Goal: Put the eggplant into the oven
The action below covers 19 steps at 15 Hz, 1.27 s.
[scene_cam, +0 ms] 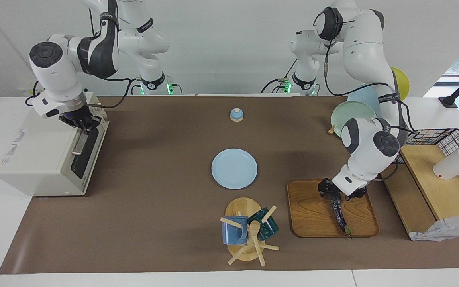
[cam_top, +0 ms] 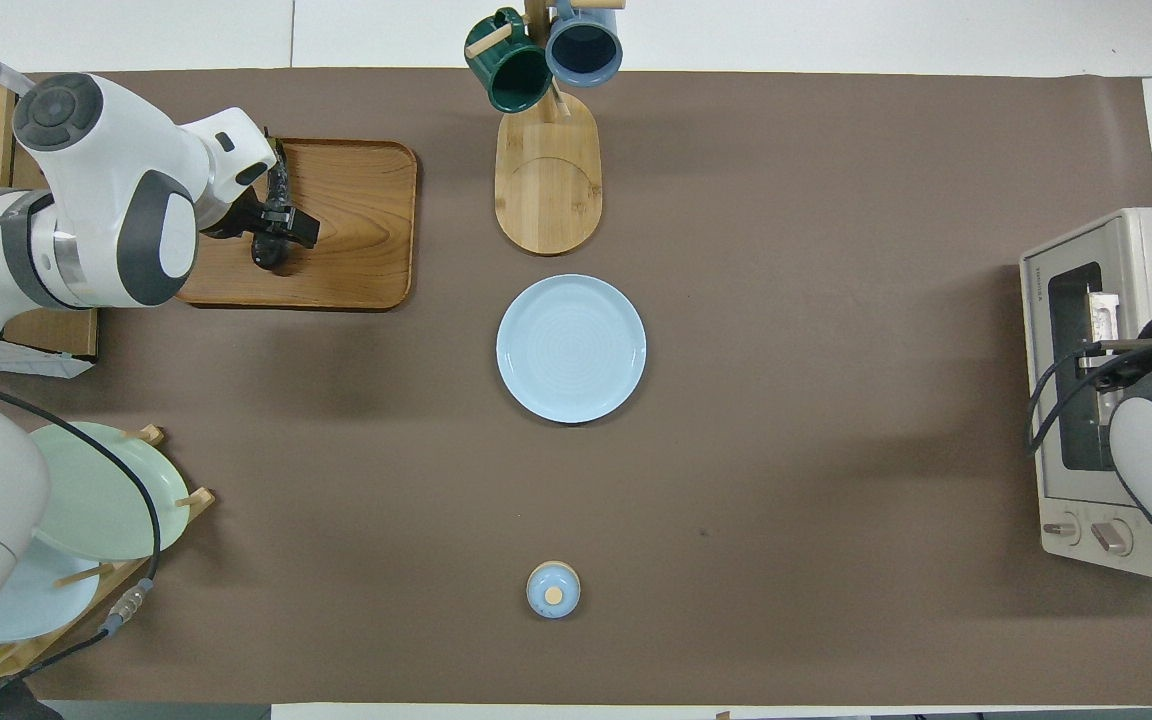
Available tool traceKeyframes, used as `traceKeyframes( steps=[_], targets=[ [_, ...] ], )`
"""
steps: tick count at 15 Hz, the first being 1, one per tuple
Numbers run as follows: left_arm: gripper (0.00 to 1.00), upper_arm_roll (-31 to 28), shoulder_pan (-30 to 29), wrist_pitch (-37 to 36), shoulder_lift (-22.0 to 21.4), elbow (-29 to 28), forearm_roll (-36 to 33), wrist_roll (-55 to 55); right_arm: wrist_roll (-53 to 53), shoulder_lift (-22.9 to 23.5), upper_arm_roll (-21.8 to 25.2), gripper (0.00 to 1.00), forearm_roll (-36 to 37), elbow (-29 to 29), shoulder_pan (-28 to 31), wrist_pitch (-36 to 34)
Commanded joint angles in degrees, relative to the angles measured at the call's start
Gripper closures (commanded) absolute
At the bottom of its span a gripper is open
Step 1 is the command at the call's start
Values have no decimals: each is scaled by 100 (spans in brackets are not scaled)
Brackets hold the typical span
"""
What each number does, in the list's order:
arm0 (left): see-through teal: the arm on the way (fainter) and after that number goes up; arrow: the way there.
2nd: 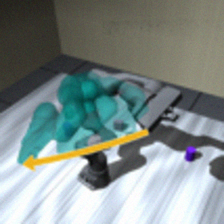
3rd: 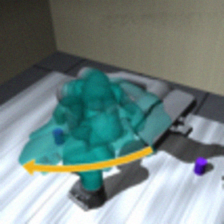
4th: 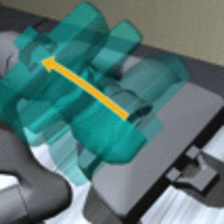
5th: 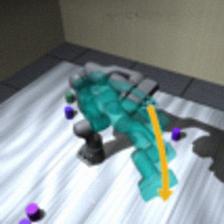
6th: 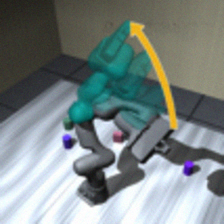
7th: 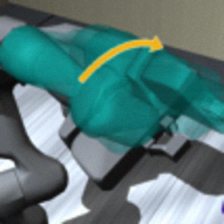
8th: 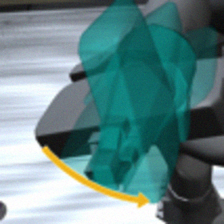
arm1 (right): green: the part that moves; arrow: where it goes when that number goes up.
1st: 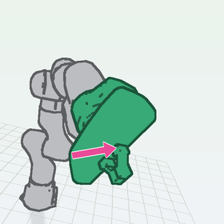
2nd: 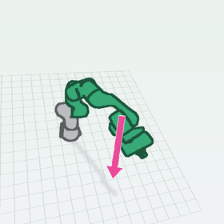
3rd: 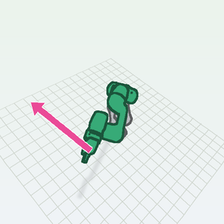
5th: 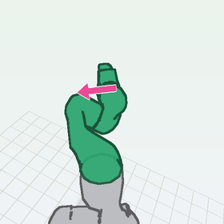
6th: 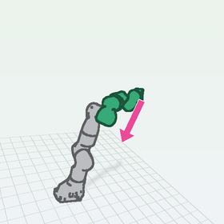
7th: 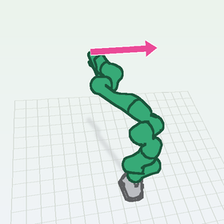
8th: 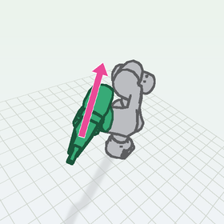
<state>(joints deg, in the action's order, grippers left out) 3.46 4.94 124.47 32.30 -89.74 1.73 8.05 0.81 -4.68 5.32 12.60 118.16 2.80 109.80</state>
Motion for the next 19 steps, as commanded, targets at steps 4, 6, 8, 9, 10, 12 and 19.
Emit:
traceKeyframes(
  steps=[4, 6, 8, 9, 10, 12, 19],
  targets=[
    [2, -73, 104, 262, 14, -149, -50, 355, 33, 142, -49, 100, -152, 480, -24, 1034],
    [12, -74, 104, 262, 14, -149, -50, 391, 33, 283, -49, 100, -363, 489, -104, 1262],
    [31, -74, 95, 262, 5, -176, -50, 391, 33, 432, -49, 100, -434, 515, -121, 1508],
    [55, -74, 95, 245, -4, -176, -59, 399, 33, 502, -49, 100, -469, 515, -182, 1631],
    [80, -74, 69, 227, -4, -158, -59, 460, 33, 608, -49, 100, -513, 524, -253, 1798],
    [100, -65, 16, 96, -4, -97, -50, 566, 25, 714, -49, 100, -548, 585, -262, 2106],
    [100, -74, 7, -966, -705, 0, 775, 453, -10, 977, -49, 100, -548, 998, -262, 3178]
  ],
)
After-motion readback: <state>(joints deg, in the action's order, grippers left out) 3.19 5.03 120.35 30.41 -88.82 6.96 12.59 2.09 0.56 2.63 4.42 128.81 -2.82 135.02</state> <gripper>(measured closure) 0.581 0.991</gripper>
